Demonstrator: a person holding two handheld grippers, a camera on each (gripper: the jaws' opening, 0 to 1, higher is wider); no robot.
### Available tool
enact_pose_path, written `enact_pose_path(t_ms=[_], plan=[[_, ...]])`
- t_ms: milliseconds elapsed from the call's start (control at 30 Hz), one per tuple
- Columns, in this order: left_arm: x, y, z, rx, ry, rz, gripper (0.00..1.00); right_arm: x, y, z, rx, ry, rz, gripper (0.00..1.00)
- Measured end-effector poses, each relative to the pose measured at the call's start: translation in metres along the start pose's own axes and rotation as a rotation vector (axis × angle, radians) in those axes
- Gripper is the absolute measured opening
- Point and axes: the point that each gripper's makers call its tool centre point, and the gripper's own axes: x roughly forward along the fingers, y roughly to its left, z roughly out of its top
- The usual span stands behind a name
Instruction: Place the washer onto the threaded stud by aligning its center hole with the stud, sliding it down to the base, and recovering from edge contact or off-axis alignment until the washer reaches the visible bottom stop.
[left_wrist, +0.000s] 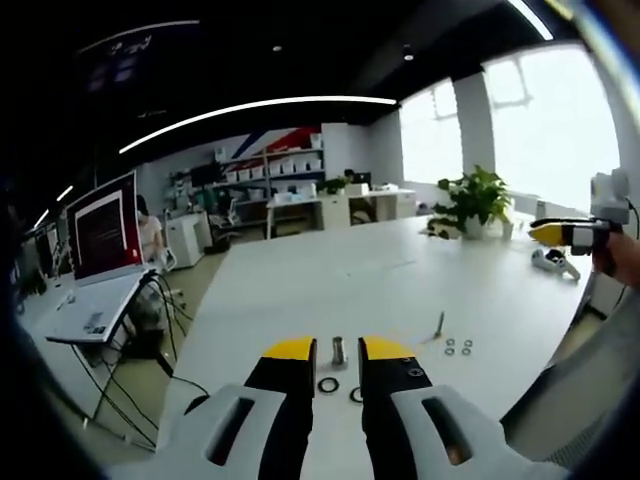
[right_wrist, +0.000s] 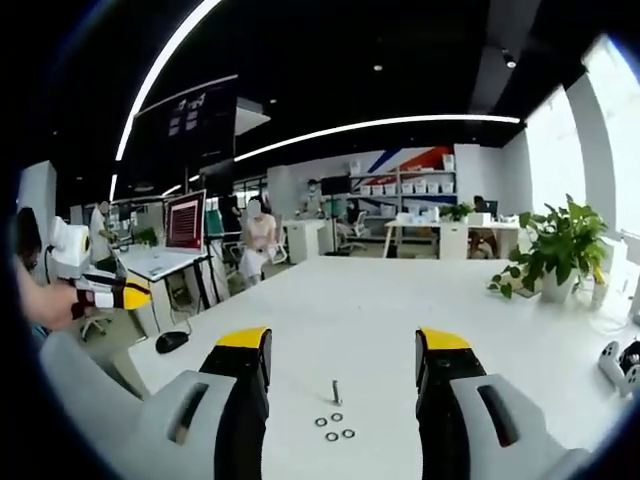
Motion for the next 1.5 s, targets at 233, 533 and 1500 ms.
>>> enact_pose_path(t_ms=[233,533,1500], plan=[[-0.002,0.008,0.002,-0.003,-0.007,0.038,0.14,0.003,-0.004,0.001,0.024,-0.021,0.001,0.61],[-0.001,0.014,0.002,-0.033,0.004,0.066,0.16,0.005,-0.001,0.000,0.051,-0.013,0.000,0.61],[0.065,-0.017,-0.058,0.022,0.326,-0.144,0.16,0.005,-0.007,-0.002,0.101,-0.025,-0.008,0.61]])
